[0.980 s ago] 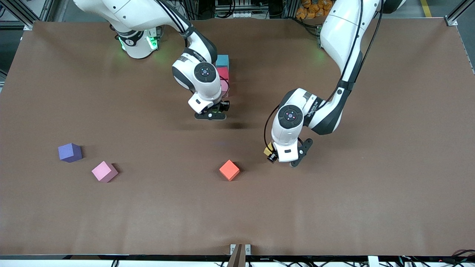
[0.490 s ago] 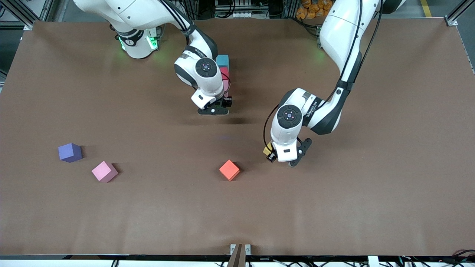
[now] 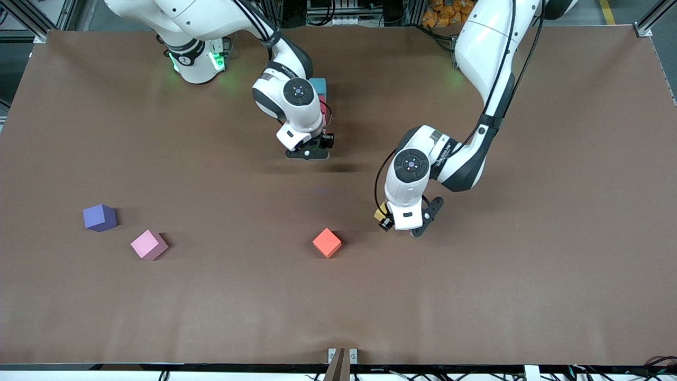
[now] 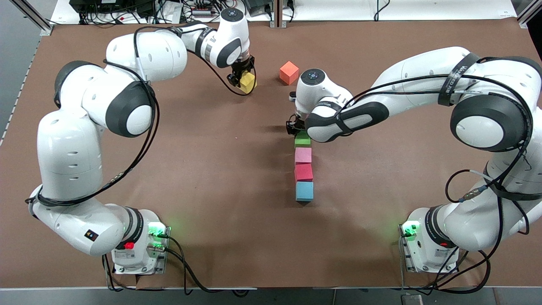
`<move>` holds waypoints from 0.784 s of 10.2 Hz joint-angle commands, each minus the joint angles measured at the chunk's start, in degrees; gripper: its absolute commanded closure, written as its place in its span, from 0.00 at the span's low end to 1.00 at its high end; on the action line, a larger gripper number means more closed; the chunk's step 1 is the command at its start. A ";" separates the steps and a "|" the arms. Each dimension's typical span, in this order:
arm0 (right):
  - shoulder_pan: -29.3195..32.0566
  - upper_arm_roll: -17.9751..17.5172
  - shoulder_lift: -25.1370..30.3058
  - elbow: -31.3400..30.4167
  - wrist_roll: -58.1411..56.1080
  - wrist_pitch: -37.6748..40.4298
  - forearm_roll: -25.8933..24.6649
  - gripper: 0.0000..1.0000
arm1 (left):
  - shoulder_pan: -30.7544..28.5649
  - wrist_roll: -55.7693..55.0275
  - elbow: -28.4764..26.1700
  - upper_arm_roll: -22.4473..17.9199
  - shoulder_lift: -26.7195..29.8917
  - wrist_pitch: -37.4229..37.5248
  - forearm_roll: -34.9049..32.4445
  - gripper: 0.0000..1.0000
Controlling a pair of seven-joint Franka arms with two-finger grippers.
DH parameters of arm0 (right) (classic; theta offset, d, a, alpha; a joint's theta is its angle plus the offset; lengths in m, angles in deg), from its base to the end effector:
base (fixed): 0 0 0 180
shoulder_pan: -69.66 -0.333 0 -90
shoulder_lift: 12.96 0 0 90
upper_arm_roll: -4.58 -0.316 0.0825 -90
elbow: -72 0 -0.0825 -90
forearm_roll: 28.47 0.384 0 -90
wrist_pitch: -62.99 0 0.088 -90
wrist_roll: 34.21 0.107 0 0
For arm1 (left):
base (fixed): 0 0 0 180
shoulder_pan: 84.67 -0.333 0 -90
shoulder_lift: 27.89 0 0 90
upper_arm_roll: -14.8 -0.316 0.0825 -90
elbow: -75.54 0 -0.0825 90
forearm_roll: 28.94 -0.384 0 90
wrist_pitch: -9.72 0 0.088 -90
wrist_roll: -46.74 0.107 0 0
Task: Arrange blocks into number 1
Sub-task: 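Withdraw the right gripper to rest while the left gripper carries the yellow cube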
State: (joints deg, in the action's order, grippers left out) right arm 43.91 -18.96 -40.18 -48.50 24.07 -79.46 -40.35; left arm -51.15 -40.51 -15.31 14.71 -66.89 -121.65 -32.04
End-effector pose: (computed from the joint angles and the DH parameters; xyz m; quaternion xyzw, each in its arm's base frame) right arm 0.3746 0.4374 0.2031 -0.9992 0.0128 0.0371 0.0022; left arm 0.5860 -0.3856 0.2393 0.8994 0.4365 0.0248 0.0011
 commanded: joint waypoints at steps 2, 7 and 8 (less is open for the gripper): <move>-0.17 -0.54 0.33 -1.13 1.93 -0.11 -0.52 1.00 | 0.83 3.82 0.06 -0.17 0.41 0.33 0.38 1.00; 2.01 -0.54 3.56 0.26 1.58 0.15 -0.34 0.00 | 2.42 7.96 1.38 -0.17 0.15 0.33 0.38 1.00; 3.85 -0.54 5.75 1.05 1.58 0.85 0.79 0.00 | 2.51 9.89 1.47 -0.17 0.23 0.33 0.47 1.00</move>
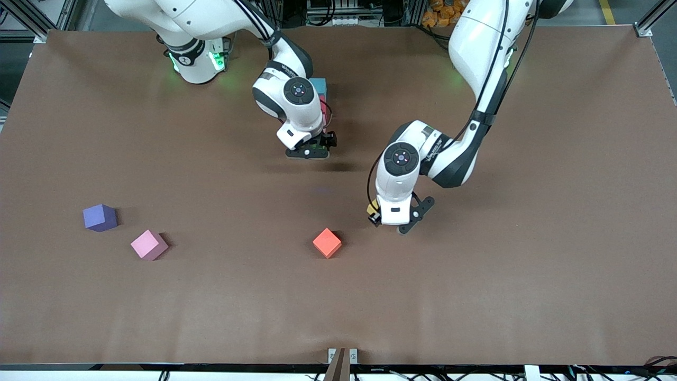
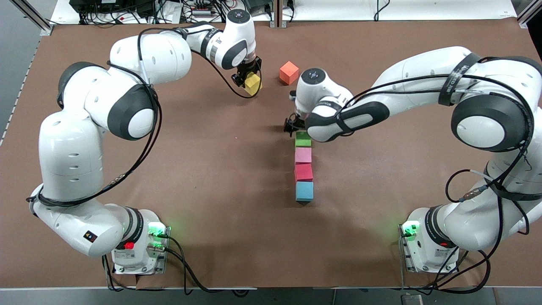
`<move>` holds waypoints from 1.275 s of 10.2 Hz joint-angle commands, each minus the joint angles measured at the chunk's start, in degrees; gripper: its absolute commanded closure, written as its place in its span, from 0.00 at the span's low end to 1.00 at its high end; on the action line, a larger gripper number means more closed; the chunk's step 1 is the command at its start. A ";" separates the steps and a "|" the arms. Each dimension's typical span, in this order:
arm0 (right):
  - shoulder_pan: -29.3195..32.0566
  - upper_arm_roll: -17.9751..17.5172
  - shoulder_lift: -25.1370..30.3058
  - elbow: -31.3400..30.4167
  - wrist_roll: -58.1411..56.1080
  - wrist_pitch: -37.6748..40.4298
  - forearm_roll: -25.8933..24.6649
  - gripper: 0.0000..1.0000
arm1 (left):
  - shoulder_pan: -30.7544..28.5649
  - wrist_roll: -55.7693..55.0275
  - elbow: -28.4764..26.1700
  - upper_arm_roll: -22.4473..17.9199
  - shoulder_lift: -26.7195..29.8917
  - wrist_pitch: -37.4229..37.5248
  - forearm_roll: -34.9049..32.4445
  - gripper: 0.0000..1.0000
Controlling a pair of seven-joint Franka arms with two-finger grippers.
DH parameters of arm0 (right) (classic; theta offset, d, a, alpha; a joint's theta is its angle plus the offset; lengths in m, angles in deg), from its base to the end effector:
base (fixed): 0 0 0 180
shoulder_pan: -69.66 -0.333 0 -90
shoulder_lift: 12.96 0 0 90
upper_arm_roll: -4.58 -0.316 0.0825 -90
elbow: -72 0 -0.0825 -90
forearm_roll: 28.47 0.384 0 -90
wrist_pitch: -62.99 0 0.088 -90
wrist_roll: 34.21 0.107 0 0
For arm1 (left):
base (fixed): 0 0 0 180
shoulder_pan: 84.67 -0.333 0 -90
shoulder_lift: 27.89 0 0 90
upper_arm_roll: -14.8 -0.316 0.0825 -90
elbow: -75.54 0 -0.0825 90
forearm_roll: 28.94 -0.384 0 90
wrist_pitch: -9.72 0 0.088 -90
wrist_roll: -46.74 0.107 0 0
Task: Arrange blocks into number 1
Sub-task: 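Withdraw the right gripper to rest while the left gripper carries the yellow cube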
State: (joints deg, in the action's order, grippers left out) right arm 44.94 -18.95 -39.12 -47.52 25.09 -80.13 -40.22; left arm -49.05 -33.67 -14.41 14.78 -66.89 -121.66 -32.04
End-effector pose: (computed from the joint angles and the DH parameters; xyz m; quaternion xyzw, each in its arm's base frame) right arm 0.3906 0.4363 0.2202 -0.9991 0.0329 0.0206 0.0178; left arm 0.5747 -0.4100 0.2463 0.9306 0.3648 0.0289 0.0070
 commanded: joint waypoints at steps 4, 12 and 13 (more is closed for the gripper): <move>15.02 -0.20 13.39 3.24 -0.41 8.10 2.78 0.00 | 4.35 8.61 2.93 -0.24 -0.46 0.16 0.65 1.00; 28.83 14.39 27.21 8.34 -33.96 30.18 2.87 0.00 | 16.83 17.82 14.54 -0.15 -13.20 -0.54 0.82 1.00; 29.98 15.44 27.74 8.87 -38.25 31.67 2.26 0.00 | 17.37 18.71 14.45 -0.15 -13.21 -0.54 0.82 1.00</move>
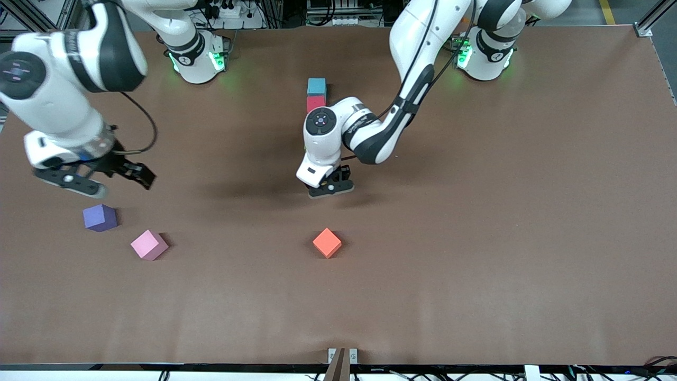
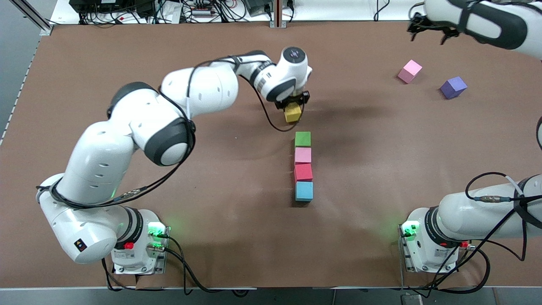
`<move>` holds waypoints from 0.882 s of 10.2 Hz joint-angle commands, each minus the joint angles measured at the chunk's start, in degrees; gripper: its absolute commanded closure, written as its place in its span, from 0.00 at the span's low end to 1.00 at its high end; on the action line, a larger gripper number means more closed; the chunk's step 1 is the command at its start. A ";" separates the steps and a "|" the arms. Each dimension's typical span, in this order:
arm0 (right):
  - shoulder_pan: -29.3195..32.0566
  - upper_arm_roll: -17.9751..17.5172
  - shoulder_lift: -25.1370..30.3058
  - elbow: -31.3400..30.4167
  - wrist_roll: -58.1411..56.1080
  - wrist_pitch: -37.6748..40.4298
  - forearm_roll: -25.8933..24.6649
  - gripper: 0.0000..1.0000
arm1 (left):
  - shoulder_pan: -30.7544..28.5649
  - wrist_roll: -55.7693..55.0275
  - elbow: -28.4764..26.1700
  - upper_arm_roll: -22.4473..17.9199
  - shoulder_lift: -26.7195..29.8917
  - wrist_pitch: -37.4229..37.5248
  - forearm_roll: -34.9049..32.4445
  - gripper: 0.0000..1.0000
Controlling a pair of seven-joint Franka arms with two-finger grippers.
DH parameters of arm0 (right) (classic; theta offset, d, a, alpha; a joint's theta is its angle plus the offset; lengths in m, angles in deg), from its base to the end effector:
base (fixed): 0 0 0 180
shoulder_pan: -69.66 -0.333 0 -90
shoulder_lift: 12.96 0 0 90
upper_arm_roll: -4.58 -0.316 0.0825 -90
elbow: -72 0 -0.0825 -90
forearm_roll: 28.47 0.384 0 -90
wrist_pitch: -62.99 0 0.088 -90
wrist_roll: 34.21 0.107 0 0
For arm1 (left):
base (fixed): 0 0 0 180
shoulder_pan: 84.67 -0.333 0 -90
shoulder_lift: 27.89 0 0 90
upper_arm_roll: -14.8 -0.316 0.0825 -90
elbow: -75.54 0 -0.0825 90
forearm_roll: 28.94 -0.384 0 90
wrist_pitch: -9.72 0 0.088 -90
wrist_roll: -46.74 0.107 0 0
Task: Arrange blocks into number 1
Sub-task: 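Withdraw the right gripper to rest while the left gripper carries the yellow cube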
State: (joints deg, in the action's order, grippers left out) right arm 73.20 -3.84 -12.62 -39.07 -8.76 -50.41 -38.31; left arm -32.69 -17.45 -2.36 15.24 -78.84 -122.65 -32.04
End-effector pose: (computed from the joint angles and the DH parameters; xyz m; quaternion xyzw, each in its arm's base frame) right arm 0.5611 0.0372 0.4888 0.9858 -0.1461 0.0433 0.0711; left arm 0.4547 -0.5871 0.1900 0.9956 0.0864 0.0311 0.0169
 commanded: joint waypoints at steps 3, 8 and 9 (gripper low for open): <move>1.56 5.34 1.77 3.93 -12.43 7.83 0.35 0.00 | 3.21 5.73 1.61 -0.61 -1.17 0.53 0.65 1.00; 1.56 5.43 1.60 5.42 -12.53 10.83 0.61 0.00 | 4.88 7.15 0.30 -0.09 -0.73 1.06 0.47 1.00; 1.56 5.43 1.60 5.60 -12.53 10.74 0.61 0.00 | 4.88 7.06 0.21 -0.08 -0.64 1.06 0.56 1.00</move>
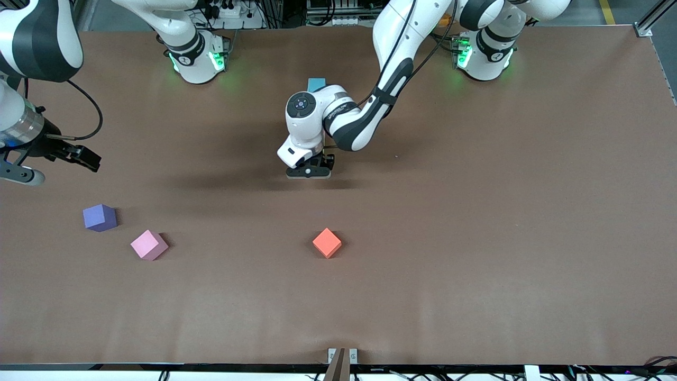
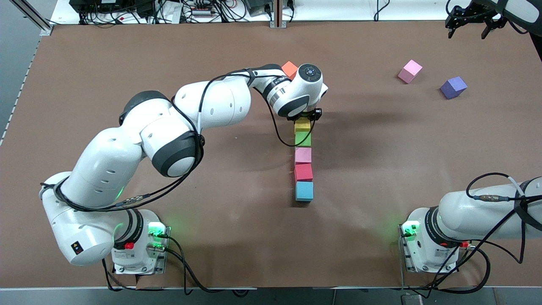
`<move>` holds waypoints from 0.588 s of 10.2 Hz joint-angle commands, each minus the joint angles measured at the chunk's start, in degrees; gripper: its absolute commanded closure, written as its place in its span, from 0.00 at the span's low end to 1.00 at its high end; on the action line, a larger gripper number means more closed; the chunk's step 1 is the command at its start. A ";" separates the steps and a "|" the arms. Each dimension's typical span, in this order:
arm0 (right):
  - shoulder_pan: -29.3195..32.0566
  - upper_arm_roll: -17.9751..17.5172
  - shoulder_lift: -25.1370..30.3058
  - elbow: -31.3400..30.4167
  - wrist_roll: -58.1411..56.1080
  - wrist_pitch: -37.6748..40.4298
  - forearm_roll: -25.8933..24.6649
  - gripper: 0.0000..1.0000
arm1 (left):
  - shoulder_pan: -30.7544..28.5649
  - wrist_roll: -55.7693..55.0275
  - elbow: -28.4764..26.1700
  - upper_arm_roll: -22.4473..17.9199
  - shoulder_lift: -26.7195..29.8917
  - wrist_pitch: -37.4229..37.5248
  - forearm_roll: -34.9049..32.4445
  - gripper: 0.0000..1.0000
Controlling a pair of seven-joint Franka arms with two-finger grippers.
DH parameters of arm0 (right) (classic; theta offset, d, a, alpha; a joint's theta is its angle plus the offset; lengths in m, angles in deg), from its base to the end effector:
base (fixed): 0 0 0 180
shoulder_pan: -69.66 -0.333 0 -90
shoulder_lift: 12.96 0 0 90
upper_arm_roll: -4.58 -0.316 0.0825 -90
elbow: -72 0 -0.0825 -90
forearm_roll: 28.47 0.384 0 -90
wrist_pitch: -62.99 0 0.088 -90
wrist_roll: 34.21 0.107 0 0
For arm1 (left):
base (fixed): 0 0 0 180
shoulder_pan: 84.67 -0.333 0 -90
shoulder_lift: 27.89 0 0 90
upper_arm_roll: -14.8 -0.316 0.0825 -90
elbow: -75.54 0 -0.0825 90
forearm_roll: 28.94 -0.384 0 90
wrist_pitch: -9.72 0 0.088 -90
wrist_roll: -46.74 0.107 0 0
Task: Arrange blocks into number 1
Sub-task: 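Withdraw the right gripper to rest while the left gripper carries the yellow cube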
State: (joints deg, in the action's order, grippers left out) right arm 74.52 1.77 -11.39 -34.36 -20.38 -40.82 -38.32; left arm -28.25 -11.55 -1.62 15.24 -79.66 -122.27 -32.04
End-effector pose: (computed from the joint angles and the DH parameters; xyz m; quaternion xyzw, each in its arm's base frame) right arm 0.5518 -0.0337 0.5256 0.9896 -0.1166 0.0001 0.0843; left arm 0.4084 -0.6212 0.1845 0.9995 -0.0035 0.0292 0.0131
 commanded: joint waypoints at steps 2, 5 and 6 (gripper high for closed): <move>-0.02 -0.26 0.28 0.90 -0.82 1.15 0.62 0.00 | 0.44 0.81 -0.53 0.18 0.18 0.77 1.17 0.15; 0.07 -0.18 0.02 2.29 -1.52 1.33 1.33 0.00 | 0.01 0.19 -0.45 0.10 1.23 2.09 1.26 0.00; -0.02 -0.18 -0.07 3.69 -3.09 2.37 4.55 0.00 | -0.26 0.01 -0.18 -0.34 2.11 3.31 1.18 0.00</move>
State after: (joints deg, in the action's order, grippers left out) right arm 74.43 1.69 -11.40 -33.30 -21.13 -40.50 -37.11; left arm -28.24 -11.65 -1.63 15.41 -79.53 -121.26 -32.04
